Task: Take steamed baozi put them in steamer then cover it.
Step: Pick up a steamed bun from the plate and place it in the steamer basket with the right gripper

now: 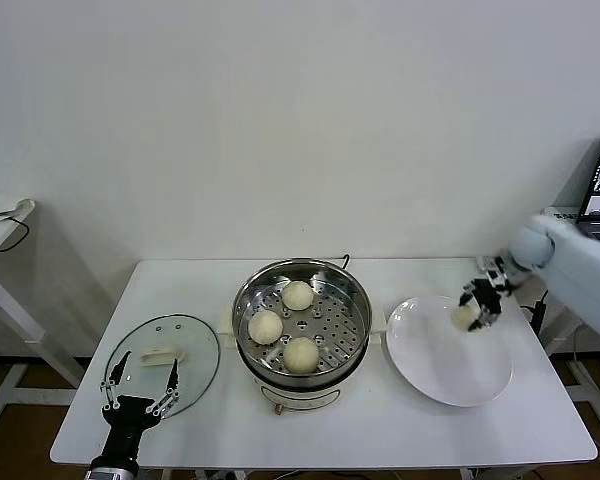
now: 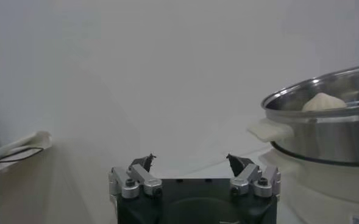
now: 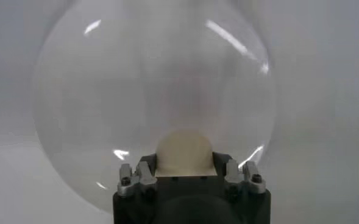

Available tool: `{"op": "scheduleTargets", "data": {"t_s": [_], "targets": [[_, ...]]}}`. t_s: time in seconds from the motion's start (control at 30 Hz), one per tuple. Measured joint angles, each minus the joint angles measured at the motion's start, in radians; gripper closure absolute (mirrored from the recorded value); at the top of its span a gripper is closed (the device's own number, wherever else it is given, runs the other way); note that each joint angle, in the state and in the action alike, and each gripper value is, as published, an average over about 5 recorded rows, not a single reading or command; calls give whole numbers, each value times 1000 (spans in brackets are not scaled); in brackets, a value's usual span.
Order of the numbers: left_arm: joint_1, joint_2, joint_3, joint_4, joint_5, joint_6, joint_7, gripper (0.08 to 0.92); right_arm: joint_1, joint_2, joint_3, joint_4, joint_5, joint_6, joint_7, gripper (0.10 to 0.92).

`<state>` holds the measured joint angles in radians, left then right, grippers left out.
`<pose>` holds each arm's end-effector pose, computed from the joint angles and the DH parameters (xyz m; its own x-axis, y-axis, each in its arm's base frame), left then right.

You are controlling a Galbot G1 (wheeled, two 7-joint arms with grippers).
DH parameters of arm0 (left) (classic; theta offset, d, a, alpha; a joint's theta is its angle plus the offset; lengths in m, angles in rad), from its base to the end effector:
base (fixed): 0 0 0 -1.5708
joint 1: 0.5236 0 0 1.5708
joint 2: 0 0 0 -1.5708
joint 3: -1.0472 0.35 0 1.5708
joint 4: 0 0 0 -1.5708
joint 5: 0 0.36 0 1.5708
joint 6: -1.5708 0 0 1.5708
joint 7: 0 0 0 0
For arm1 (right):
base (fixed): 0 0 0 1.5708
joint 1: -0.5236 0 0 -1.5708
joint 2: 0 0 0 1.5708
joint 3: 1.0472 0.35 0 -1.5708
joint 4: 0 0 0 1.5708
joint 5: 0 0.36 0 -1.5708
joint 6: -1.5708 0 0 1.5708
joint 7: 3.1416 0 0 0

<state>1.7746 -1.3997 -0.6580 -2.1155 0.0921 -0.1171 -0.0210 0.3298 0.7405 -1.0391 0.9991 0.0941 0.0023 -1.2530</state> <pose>0.1255 0.0685 -0.3179 -0.9987 -0.0091 0.0505 0.0066 0.9527 0.3038 0.5804 -0.1979 -0.1114 -0.1113 -0.1464 0.9829 -0.9827 -0.1311 -0.1308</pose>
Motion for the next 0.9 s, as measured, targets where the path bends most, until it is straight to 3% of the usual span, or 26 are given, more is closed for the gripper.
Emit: {"op": "scheduleTargets", "data": {"t_s": [0.53,0.9], "targets": [[0,9,5,-14,0,4,-5,177,411,206,-328,282,336,-134,-50,397],[-5,14,1,-12,-1,2,-5,177,457,325,-445,385,427,-218,31,406]]}}
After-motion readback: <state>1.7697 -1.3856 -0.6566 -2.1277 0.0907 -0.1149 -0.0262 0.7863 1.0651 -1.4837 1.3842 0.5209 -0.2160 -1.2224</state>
